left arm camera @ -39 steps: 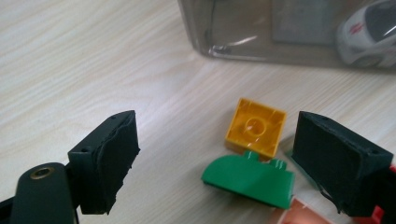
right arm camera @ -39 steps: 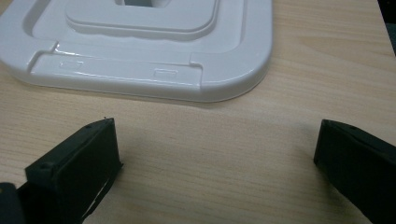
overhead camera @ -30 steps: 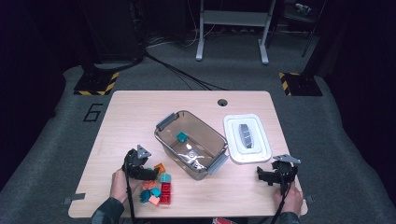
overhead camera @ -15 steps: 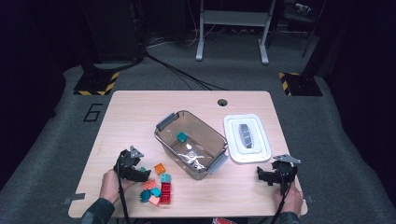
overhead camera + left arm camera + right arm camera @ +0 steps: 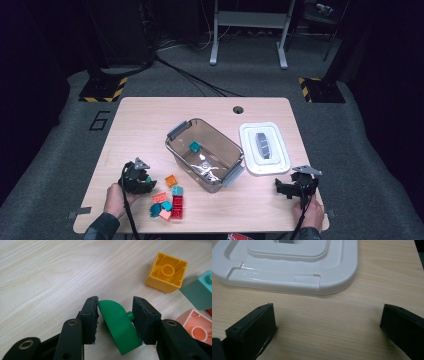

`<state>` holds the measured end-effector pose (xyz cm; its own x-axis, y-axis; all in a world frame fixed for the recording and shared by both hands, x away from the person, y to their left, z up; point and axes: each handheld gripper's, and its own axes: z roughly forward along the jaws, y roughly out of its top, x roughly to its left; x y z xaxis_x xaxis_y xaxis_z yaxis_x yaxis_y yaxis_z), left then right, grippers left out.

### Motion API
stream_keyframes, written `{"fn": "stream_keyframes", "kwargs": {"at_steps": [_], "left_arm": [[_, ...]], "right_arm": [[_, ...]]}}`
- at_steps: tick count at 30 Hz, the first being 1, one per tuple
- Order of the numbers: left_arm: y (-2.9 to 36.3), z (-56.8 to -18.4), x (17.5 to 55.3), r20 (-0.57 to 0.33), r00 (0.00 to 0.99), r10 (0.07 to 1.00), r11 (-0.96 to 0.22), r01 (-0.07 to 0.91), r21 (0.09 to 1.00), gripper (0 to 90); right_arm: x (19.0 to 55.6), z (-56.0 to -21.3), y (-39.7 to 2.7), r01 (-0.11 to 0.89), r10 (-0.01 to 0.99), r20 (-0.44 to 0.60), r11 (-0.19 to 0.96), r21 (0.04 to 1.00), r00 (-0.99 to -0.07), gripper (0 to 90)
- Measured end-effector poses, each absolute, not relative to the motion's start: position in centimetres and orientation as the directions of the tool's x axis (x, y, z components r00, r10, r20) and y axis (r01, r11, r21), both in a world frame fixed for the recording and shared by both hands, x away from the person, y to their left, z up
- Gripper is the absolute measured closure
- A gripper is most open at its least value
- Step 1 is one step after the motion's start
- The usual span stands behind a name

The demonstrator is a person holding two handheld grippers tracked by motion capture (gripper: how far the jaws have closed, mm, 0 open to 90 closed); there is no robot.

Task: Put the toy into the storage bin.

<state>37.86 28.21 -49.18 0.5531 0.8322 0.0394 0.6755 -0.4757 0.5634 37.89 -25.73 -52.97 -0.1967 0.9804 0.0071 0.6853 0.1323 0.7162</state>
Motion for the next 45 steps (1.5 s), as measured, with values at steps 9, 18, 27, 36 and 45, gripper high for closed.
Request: {"fn": "stream_keyframes", "kwargs": {"at_steps": [9, 18, 27, 36, 45], "left_arm": [[28.5, -49.2, 37.9, 0.045, 0.550, 0.834, -0.473, 0.670, 0.572, 61.8], [28.3, -49.2, 38.5, 0.029, 0.553, 0.833, -0.470, 0.678, 0.565, 63.4], [28.7, -48.9, 38.6, 0.003, 0.549, 0.836, -0.445, 0.674, 0.589, 66.6], [28.8, -46.8, 38.6, 0.000, 0.568, 0.823, -0.445, 0.645, 0.621, 66.6], [28.7, -44.6, 39.1, -0.011, 0.569, 0.822, -0.424, 0.625, 0.656, 66.6]], "right_arm": [[37.9, -53.0, -25.7, 0.686, 0.981, 0.008, 0.132, 0.716, -0.196, 0.0], [37.9, -53.0, -25.7, 0.685, 0.980, 0.007, 0.132, 0.716, -0.197, 0.0], [37.9, -53.0, -25.7, 0.685, 0.980, 0.007, 0.132, 0.716, -0.197, 0.0], [37.9, -53.0, -25.7, 0.689, 0.981, 0.018, 0.122, 0.715, -0.192, 0.0], [38.0, -53.0, -25.8, 0.685, 0.979, 0.011, 0.135, 0.716, -0.204, 0.0]]}}
